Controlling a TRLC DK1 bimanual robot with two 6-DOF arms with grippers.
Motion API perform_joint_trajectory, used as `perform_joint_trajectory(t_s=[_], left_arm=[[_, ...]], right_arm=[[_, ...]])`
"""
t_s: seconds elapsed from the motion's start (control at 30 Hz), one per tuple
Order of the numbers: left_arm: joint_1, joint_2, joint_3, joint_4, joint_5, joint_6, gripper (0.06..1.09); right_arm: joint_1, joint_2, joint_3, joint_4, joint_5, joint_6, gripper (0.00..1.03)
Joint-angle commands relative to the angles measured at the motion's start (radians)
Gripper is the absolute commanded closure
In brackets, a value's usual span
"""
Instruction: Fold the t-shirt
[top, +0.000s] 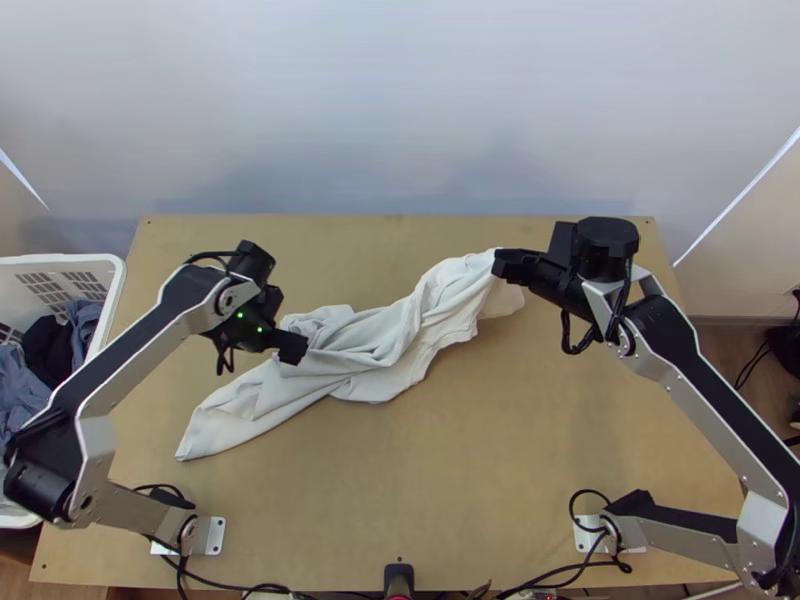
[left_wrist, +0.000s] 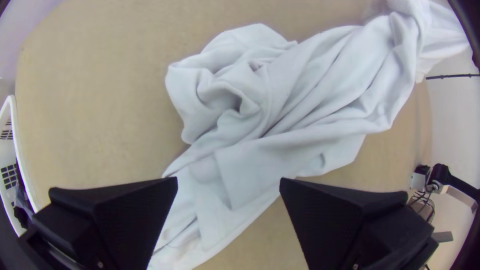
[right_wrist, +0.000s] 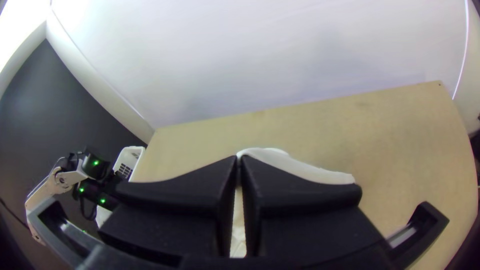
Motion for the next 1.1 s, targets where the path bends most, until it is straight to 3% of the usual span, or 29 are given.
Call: perform_joint_trajectory(t_s=[0.0, 0.17, 0.27, 0.33, 0.37, 0.4, 0.67, 0.93, 1.07], left_arm=[[-0.003, 0.059, -0.034, 0.060, 0.018, -0.024, 0.10], [-0.011, 0.096, -0.034, 0.091, 0.012, -0.037, 0.11], [-0.030, 0.088, -0.029, 0.091, 0.009, -0.033, 0.27], [-0.049, 0.064, -0.025, 0.113, 0.011, -0.036, 0.54], [-0.053, 0.056, -0.014, 0.125, 0.003, -0.051, 0.74], [-0.054, 0.061, 0.006, 0.134, -0.009, -0.059, 1.01], [0.075, 0.145, 0.282, 0.177, -0.014, -0.226, 1.05], [0.250, 0.219, 0.725, 0.148, -0.012, -0.336, 1.05], [0.309, 0.193, 0.821, 0.148, -0.012, -0.367, 1.05]], right_arm=[[0.003, 0.018, -0.002, 0.008, 0.001, -0.005, 1.00], [0.003, 0.027, -0.006, 0.008, 0.003, -0.017, 1.00], [-0.001, 0.032, -0.005, 0.009, 0.003, -0.033, 1.00], [-0.004, 0.034, -0.005, 0.008, 0.003, -0.037, 1.00], [-0.007, 0.034, -0.003, 0.009, 0.003, -0.040, 1.00], [-0.009, 0.035, -0.003, 0.009, 0.003, -0.042, 1.00], [-0.049, 0.058, 0.029, 0.052, 0.053, -0.068, 1.00], [-0.058, 0.032, 0.061, 0.133, 0.202, -0.255, 1.00], [-0.086, 0.004, 0.058, 0.222, 0.250, -0.274, 1.00]])
